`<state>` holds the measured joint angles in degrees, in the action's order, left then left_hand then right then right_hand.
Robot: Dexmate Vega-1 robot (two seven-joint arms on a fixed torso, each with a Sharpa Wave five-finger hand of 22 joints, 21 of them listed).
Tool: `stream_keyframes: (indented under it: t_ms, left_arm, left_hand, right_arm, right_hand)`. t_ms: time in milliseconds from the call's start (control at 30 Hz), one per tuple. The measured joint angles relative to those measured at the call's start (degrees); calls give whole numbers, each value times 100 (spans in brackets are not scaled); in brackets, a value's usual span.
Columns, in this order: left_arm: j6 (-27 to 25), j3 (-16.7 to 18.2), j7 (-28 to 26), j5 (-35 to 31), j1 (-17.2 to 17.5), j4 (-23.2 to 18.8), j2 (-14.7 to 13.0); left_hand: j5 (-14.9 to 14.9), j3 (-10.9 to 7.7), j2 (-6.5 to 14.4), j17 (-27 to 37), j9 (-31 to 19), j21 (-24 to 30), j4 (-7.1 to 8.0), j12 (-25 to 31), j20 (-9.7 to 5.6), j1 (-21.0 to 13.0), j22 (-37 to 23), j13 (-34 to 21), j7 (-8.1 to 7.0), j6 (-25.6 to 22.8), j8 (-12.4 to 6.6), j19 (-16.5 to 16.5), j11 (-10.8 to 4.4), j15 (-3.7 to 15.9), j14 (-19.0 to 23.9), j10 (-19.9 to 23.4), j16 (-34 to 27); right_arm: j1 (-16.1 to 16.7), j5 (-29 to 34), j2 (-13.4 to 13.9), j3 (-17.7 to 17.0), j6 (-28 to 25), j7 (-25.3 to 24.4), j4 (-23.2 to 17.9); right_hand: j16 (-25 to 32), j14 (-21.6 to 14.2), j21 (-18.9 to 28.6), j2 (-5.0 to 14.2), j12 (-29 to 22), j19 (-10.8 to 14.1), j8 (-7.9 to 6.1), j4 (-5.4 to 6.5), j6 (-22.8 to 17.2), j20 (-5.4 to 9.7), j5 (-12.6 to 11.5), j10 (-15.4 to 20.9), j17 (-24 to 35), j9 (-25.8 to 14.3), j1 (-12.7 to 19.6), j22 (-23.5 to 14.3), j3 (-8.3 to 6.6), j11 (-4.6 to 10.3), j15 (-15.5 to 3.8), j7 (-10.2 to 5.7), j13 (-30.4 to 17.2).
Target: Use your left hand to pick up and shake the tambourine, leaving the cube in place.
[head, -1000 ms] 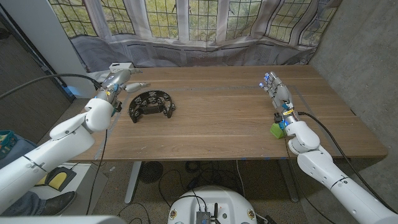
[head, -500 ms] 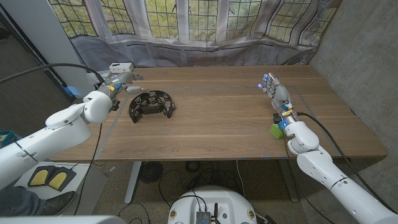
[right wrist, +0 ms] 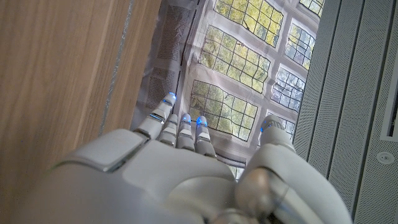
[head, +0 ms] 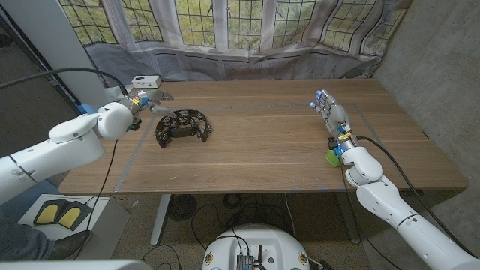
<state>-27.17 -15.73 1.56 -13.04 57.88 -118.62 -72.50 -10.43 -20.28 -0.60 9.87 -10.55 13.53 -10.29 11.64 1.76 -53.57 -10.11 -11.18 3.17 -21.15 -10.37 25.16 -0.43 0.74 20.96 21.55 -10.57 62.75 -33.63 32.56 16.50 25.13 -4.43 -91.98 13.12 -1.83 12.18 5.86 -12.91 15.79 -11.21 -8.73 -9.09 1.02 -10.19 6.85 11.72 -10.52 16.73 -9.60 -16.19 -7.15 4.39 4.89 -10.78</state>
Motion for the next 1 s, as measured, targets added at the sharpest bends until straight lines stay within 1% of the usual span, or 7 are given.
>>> stream_keyframes:
  t_ms: [167,367,533,633,667,800,1000]
  left_arm:
    - [2,-192,180,-108,-182,3,-91]
    - [4,-415,410,-242,-397,68,-96]
    - [7,-591,603,-348,-574,129,-55]
    - [15,-689,696,-422,-675,172,-16]
    - [18,-720,745,-449,-705,186,-2]
    - [26,-875,860,-585,-830,251,70]
    - [122,-1051,969,-773,-968,391,200]
  left_hand:
    - [0,-33,3,0,0,0,-10,13,-31,-227,0,0,-43,-44,-28,31,-73,62,62,75,0]
    - [0,-45,13,0,0,0,2,45,-54,-286,-1,0,-84,-85,-71,97,-134,133,134,136,-28]
    - [0,-16,-15,0,0,0,30,68,-50,-316,-1,-16,-68,-162,-71,191,-120,100,228,211,-28]
    - [0,-11,15,0,1,0,35,68,-42,-345,-1,-16,-74,-201,-73,255,-119,131,302,277,-68]
    - [0,11,15,0,1,0,58,93,-25,-345,-1,-16,-84,-256,-102,273,-133,153,343,328,-79]
    - [0,43,45,15,-27,0,90,178,-84,-375,-11,-16,-164,-438,-156,394,-287,192,545,583,-134]
    - [0,43,83,14,-27,0,90,182,-114,-413,-17,-43,-246,-517,-157,423,-356,192,607,651,-134]
  right_arm:
    - [-33,-7,-36,14,41,21,57]
    - [-53,-26,-64,28,51,36,93]
    - [-56,-40,-69,30,52,38,98]
    - [-55,-41,-68,30,52,38,96]
    - [-52,-41,-65,30,52,37,94]
    - [-28,-42,-48,30,43,22,55]
    - [12,-46,-12,21,-5,3,1]
  right_hand:
    - [0,0,0,5,9,0,0,0,0,0,0,0,0,0,5,0,0,0,0,0,0]
    - [0,0,0,5,9,-1,0,0,0,0,0,0,0,0,4,0,0,0,0,0,0]
    - [0,0,-32,4,9,-1,0,0,0,0,0,0,1,0,4,-1,0,0,0,1,0]
    - [0,0,-32,4,9,-1,0,0,0,0,0,0,1,0,4,-1,0,0,0,1,0]
    - [0,0,-32,4,9,-1,0,0,0,0,0,0,6,0,4,-1,0,0,0,1,0]
    - [0,0,-32,4,9,-1,0,0,0,0,0,0,15,0,4,-1,1,0,0,1,0]
    - [0,0,-31,4,9,-1,22,0,13,0,0,0,15,0,4,-1,1,-1,0,-13,0]
